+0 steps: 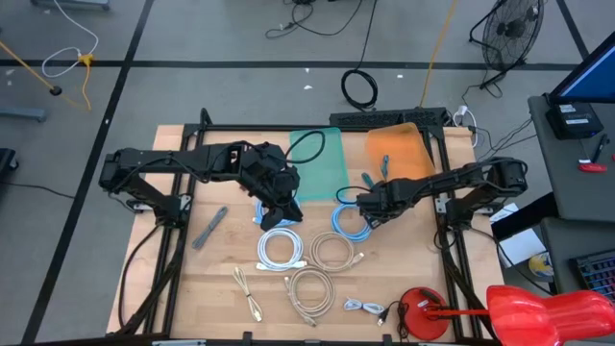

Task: Pick & Place USB Port
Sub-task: Put the blue changer cable into the orange bin

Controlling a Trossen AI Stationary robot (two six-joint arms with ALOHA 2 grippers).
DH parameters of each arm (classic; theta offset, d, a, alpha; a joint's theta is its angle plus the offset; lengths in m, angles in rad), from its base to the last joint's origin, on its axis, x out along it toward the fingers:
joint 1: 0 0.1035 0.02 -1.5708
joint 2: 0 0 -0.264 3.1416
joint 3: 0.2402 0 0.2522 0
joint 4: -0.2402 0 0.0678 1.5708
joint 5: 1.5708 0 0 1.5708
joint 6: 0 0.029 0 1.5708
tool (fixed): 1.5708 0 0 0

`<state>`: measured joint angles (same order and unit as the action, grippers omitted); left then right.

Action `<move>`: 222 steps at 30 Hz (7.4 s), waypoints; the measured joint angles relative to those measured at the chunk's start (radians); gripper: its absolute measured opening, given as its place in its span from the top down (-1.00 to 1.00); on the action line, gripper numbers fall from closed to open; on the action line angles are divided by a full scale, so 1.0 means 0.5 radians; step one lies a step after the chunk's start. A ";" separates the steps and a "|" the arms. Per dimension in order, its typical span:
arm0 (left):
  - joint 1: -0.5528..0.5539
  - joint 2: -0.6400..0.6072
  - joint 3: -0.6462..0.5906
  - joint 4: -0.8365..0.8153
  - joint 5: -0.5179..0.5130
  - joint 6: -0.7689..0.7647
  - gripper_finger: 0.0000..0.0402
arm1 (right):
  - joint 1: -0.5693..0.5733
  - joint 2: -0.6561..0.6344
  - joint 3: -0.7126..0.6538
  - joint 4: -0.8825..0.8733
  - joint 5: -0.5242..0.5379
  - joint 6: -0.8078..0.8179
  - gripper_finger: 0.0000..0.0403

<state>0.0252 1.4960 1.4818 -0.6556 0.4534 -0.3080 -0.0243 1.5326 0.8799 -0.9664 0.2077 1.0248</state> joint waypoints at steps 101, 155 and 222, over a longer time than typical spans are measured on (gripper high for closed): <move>0.589 0.183 0.000 2.305 0.508 -0.837 -0.33 | 0.452 -0.764 1.110 1.326 0.308 -1.147 0.92; 0.518 0.182 0.000 2.201 0.220 -0.757 0.37 | 0.366 -0.615 1.108 1.278 0.209 -0.976 0.92; 0.427 0.182 0.000 1.959 0.393 -0.750 0.54 | 0.204 -0.545 1.110 1.520 -0.111 -0.903 0.91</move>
<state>0.2388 1.5867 1.4818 0.3239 0.6501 -0.6832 0.0776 1.2602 1.4349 -0.2064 0.1520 0.5735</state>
